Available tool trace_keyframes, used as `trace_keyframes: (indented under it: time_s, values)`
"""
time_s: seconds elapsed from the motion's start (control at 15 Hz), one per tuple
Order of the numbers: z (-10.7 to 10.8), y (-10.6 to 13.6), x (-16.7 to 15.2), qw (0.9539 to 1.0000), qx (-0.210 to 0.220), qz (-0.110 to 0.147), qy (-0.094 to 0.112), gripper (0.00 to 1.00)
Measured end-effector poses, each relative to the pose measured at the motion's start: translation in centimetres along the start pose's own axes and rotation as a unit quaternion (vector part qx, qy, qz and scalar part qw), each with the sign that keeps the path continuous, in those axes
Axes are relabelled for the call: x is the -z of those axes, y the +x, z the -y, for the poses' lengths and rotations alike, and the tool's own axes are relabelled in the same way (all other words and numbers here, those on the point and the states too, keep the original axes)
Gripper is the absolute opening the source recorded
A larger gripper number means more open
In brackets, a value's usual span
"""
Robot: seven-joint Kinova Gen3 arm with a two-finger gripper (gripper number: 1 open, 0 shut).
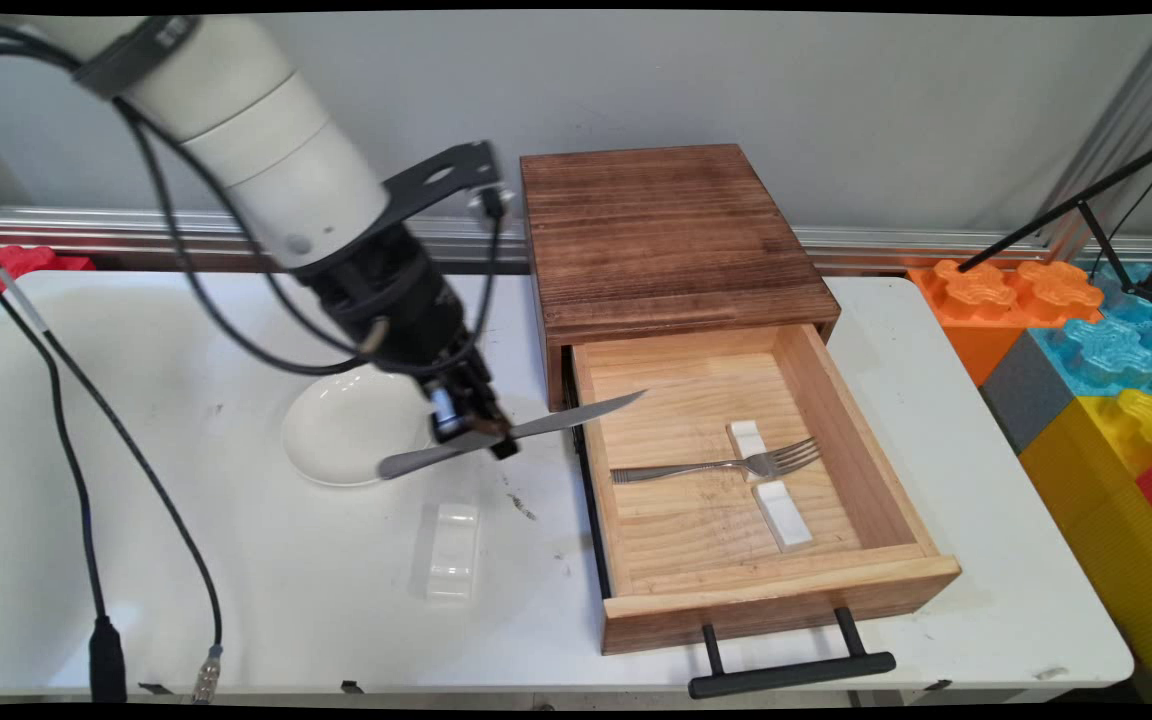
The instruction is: Place the picked object into the drawer
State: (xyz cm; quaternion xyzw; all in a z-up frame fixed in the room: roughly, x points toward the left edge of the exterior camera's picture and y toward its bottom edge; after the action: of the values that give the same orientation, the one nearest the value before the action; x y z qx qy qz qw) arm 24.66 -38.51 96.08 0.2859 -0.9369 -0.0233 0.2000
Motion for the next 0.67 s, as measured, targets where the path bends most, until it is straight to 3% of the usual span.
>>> trace_keyframes:
  time_s: [0.67]
  values:
    - [-0.9,7.5,-3.4,0.9991,-0.004,-0.039,-0.014,0.00]
